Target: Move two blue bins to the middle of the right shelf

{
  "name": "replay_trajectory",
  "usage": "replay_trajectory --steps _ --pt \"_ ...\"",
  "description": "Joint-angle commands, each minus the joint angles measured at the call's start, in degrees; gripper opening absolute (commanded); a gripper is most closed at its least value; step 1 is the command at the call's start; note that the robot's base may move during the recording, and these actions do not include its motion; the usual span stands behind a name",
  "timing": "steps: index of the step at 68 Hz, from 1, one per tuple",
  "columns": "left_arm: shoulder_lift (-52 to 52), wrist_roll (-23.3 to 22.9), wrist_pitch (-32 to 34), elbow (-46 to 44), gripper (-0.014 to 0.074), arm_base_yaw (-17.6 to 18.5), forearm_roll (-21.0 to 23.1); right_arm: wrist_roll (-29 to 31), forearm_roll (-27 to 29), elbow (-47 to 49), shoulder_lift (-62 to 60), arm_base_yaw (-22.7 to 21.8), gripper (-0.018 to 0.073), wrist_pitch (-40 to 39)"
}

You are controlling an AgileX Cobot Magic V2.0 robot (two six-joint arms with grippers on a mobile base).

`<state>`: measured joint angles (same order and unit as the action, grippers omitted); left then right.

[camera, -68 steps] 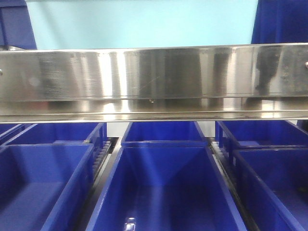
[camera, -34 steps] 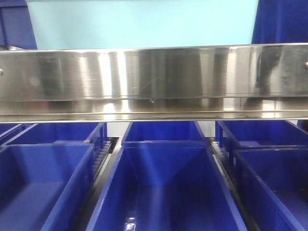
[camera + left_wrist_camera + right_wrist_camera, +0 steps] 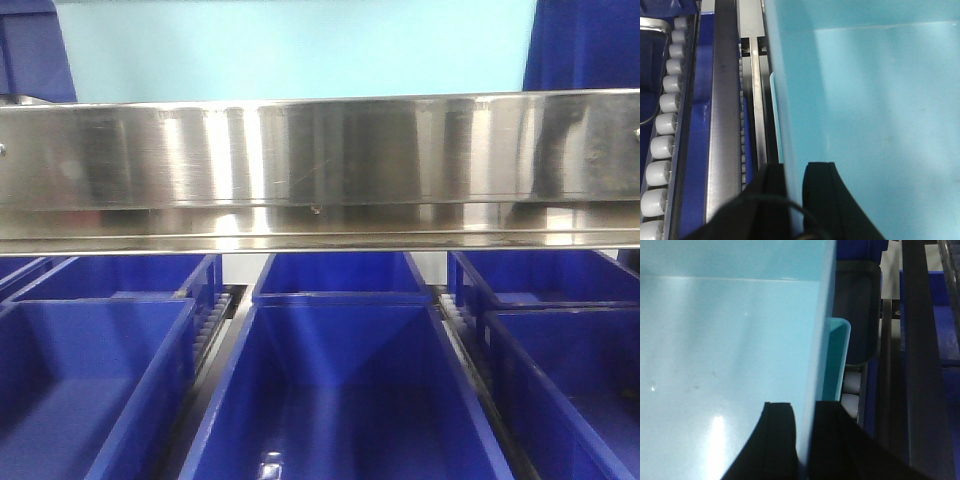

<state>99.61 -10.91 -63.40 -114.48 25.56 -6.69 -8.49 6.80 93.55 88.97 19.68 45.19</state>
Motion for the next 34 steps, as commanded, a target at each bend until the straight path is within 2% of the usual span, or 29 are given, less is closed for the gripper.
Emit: replay_trajectory --steps 1,6,12,17,18,34 --pt "-0.53 0.69 -0.22 -0.51 0.0048 0.47 3.86 0.43 2.44 0.92 -0.70 0.55 -0.0048 -1.85" --pt "-0.53 0.69 -1.39 -0.51 0.0206 0.47 3.86 0.43 2.40 1.15 -0.97 0.55 0.0109 -1.48" --pt "-0.53 0.69 -2.35 -0.51 0.0455 0.47 3.86 0.43 2.30 1.15 -1.65 0.55 0.0370 -1.54" --pt "-0.75 0.69 -2.58 -0.61 0.0628 0.47 3.86 0.43 1.77 1.15 -2.40 0.55 0.0542 -1.54" --pt "-0.89 0.69 -2.69 -0.61 0.0619 0.47 3.86 0.43 1.66 1.15 -2.57 0.55 0.0580 -1.44" --pt "-4.53 0.83 -5.96 -0.61 0.0463 0.47 1.18 0.43 -1.84 1.23 -5.65 0.55 0.0559 3.56"
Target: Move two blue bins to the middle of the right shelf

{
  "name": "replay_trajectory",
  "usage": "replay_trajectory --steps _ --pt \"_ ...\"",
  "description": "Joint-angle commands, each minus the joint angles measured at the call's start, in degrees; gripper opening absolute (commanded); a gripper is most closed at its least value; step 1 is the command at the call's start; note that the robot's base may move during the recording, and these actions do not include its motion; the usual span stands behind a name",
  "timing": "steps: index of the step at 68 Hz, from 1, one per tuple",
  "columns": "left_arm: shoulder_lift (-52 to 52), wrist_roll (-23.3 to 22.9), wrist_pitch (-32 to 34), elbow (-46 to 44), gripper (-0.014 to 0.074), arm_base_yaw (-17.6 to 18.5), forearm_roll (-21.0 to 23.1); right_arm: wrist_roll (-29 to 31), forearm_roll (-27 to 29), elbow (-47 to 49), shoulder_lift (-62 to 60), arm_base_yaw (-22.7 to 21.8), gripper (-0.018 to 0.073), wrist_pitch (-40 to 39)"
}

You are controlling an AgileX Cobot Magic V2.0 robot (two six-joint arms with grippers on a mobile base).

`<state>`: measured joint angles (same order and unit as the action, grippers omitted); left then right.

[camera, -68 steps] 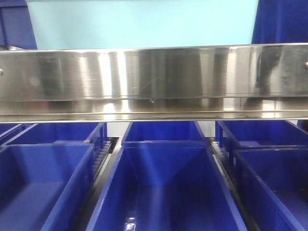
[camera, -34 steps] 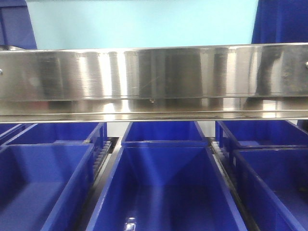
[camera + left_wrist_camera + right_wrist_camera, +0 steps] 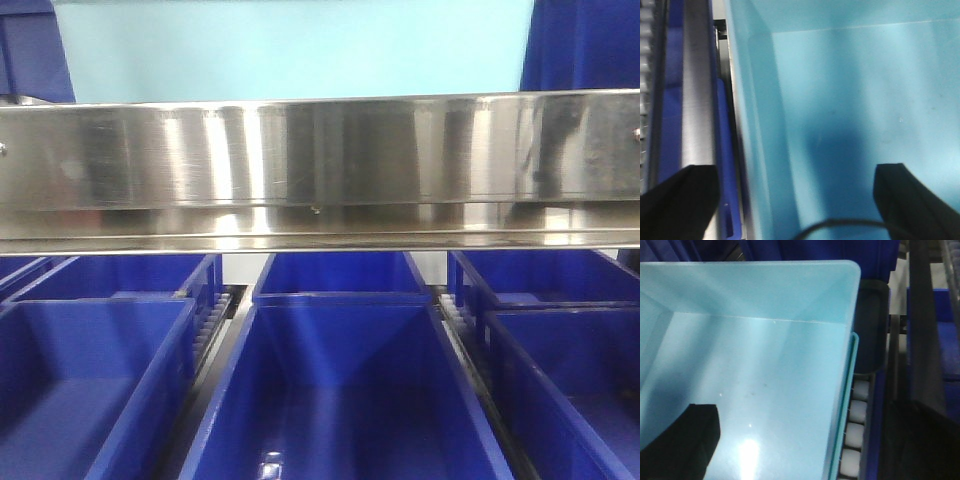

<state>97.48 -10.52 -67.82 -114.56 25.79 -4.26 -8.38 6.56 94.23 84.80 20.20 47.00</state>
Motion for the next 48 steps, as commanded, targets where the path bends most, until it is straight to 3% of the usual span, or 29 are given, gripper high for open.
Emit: replay_trajectory --steps 1,18,48 --pt "-2.57 0.70 -2.15 -0.53 0.0459 0.23 -1.55 0.31 -1.60 0.55 -1.48 0.03 0.0559 2.25" --pt "-2.95 1.36 -2.13 3.44 0.0454 0.12 -2.57 0.31 -1.60 0.44 0.73 0.03 0.0559 6.96" --pt "-2.33 0.33 6.18 17.24 0.0454 0.00 -0.08 0.31 2.00 0.44 8.76 0.03 0.0559 9.27"
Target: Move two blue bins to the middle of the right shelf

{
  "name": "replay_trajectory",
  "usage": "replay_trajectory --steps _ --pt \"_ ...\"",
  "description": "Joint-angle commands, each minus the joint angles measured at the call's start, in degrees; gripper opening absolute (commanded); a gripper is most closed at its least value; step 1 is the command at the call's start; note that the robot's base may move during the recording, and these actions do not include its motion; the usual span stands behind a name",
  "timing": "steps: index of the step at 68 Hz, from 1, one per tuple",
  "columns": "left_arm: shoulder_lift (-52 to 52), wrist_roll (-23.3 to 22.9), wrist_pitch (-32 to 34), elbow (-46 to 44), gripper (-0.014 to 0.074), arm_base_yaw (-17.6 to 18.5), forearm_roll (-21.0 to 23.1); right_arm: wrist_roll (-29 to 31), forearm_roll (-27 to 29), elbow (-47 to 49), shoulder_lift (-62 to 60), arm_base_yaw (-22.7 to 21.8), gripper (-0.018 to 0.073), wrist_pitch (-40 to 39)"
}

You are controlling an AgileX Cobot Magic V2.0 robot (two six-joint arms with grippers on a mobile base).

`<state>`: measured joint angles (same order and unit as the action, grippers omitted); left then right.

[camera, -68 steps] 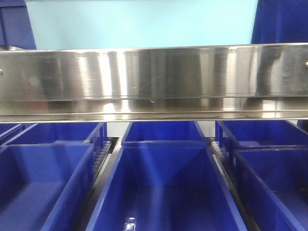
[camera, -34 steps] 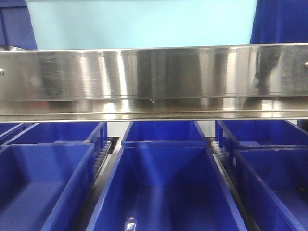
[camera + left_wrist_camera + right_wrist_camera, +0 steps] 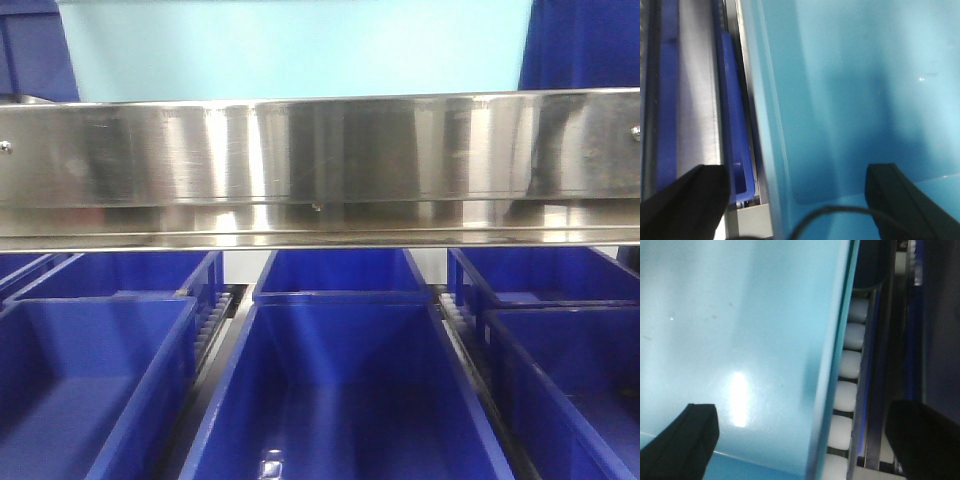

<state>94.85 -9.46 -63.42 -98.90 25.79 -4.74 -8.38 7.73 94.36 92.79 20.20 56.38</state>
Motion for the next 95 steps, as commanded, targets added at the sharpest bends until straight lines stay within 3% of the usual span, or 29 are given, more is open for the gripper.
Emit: replay_trajectory --steps 1,19,25,31,40,52,75,95 --pt "0.43 -0.95 2.03 1.84 0.0454 0.00 0.40 0.31 0.91 0.21 0.92 0.03 0.0559 0.02" --pt "2.06 -1.06 3.01 3.34 0.0454 -1.86 2.41 0.31 0.96 0.23 3.23 0.03 0.0557 0.13" --pt "2.06 -1.06 3.65 3.34 0.0443 -1.84 2.41 0.31 0.96 0.23 3.64 0.03 0.0502 0.13" --pt "2.06 -1.06 4.07 3.24 0.0388 -1.84 2.53 0.31 0.96 0.23 4.01 0.03 0.0363 0.23" --pt "2.06 -1.06 4.18 3.24 0.0226 -1.84 2.53 0.31 0.96 0.23 4.58 0.03 0.0115 0.23" --pt "2.06 -1.06 4.18 3.24 -0.0091 -1.84 3.32 0.31 0.96 0.23 5.20 0.03 -0.0168 0.75" --pt "0.76 -1.06 4.50 3.24 -0.0111 -1.84 4.00 0.31 0.96 0.34 3.92 0.03 -0.0154 0.39" --pt "-5.32 -1.06 5.73 -0.95 -0.0111 -1.84 5.74 0.31 0.45 0.34 -4.15 0.03 -0.0154 -5.99"
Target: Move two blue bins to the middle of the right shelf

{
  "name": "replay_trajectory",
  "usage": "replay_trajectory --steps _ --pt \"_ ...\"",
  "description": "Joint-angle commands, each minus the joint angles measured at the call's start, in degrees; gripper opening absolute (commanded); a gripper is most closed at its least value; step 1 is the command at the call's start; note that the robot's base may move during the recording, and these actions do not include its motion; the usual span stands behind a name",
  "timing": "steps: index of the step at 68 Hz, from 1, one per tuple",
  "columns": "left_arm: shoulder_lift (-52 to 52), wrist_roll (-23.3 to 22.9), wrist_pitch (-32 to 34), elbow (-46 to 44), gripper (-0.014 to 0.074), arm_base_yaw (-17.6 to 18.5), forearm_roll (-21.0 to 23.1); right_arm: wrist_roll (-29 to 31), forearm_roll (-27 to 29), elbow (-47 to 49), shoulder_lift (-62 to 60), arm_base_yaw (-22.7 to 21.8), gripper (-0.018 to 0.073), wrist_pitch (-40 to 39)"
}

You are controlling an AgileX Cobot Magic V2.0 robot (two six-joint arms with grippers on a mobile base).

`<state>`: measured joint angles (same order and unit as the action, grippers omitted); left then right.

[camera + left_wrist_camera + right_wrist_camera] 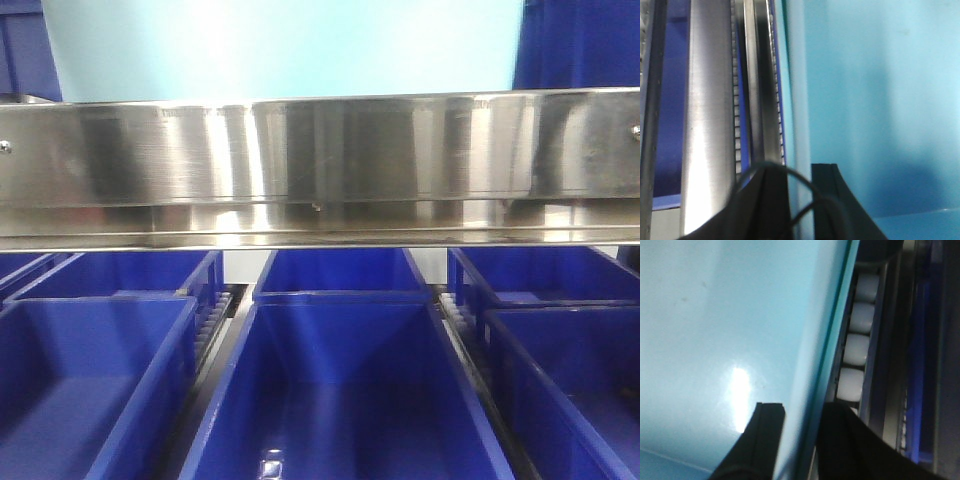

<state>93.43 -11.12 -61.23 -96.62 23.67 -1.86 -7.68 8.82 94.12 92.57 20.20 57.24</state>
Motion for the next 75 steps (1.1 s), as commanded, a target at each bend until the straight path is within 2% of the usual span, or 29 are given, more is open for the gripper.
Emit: replay_trajectory --steps 1,11,23,34,52,75 --pt "-4.18 0.60 3.57 -3.87 -0.0111 0.28 3.08 -0.39 -0.79 0.59 -4.61 0.03 -0.0154 -7.37" --pt "-5.88 0.60 3.81 -8.79 -0.0111 0.80 3.84 -0.39 -2.88 1.13 -8.65 0.03 -0.0154 -10.47" --pt "-6.32 0.60 3.70 -13.42 -0.0111 3.03 3.84 -0.39 -4.00 5.16 -10.79 0.03 -0.0154 -10.98" --pt "-6.32 0.60 2.98 -13.51 -0.0111 4.35 3.84 -0.39 -4.00 6.67 -10.89 0.03 -0.0154 -10.98" --pt "-6.32 0.60 2.60 -13.51 -0.0111 4.34 1.39 -0.39 -4.00 6.78 -10.89 0.03 -0.0154 -11.33" --pt "-6.32 0.60 2.70 -13.51 -0.0111 4.34 1.41 -0.39 -4.00 6.78 -10.89 0.03 -0.0154 -12.92"
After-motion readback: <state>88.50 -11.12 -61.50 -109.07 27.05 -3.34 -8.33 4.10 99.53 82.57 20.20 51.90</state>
